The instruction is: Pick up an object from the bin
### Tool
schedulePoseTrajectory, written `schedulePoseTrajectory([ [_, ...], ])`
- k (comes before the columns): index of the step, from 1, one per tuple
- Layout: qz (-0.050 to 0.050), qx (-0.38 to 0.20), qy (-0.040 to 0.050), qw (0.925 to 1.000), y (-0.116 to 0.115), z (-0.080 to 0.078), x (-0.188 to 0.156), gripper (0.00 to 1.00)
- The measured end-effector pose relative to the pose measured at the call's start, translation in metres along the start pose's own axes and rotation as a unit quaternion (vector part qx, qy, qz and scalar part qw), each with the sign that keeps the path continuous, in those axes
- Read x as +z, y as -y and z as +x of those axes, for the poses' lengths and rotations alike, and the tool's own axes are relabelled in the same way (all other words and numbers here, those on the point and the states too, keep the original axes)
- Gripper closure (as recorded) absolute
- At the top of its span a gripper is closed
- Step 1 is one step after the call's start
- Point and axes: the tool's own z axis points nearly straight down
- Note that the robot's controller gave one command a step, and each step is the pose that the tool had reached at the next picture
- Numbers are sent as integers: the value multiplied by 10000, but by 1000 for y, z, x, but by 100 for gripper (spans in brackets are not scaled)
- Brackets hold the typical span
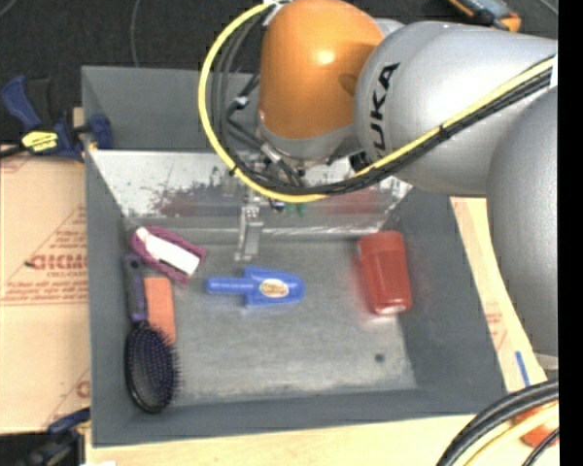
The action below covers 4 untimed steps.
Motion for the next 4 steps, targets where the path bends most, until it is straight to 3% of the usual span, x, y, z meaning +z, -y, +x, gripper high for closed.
schedulePoseTrajectory([
  [1, 0, 0, 0, 10000, 0, 0, 0, 0],
  [2, 10, -768, 9, 9970, 57, -19, 48, 0],
  [3, 0, 577, 1, 9983, 80, 41, 44, 0],
  [4, 14, -1516, 14, 9884, 76, 29, 110, 0],
])
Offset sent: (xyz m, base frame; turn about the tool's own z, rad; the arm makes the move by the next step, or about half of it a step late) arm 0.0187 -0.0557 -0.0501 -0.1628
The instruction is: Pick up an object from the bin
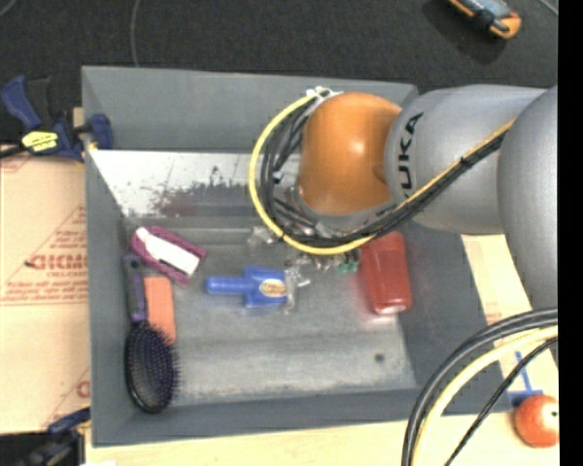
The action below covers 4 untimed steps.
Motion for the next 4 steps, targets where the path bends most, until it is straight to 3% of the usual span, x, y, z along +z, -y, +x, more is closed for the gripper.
schedulePoseTrajectory([
  [1, -7, 2448, -1, 9696, 8, 7, -3, 0],
  [2, -5, 2572, 21, 9664, 6, 4, 7, 0],
  [3, 4, 913, 15, 9958, 27, 17, 62, 0],
  [4, -10, 2223, 62, 9750, -3, -9, 62, 100],
])
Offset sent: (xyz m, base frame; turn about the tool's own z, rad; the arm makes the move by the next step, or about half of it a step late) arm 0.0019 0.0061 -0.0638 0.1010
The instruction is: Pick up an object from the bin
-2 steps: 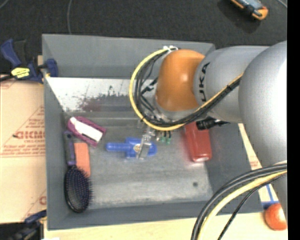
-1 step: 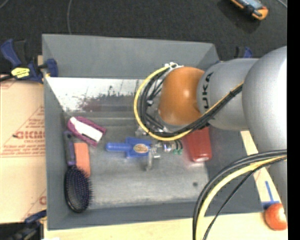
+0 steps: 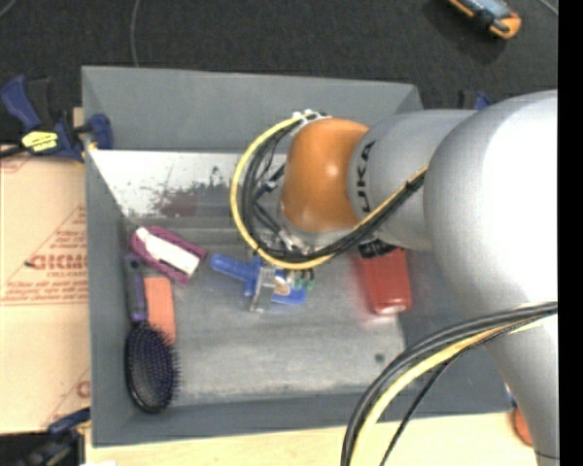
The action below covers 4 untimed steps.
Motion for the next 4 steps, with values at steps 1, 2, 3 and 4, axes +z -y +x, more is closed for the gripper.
schedulePoseTrajectory([
  [1, 1, -1, 1, 10000, 0, 0, 0, 100],
  [2, 2, 8, -11, 10000, -9, -12, -101, 100],
  [3, 9, 260, -23, 9997, 0, -5, -17, 100],
  [4, 1, 190, -10, 9998, -5, -11, -108, 100],
])
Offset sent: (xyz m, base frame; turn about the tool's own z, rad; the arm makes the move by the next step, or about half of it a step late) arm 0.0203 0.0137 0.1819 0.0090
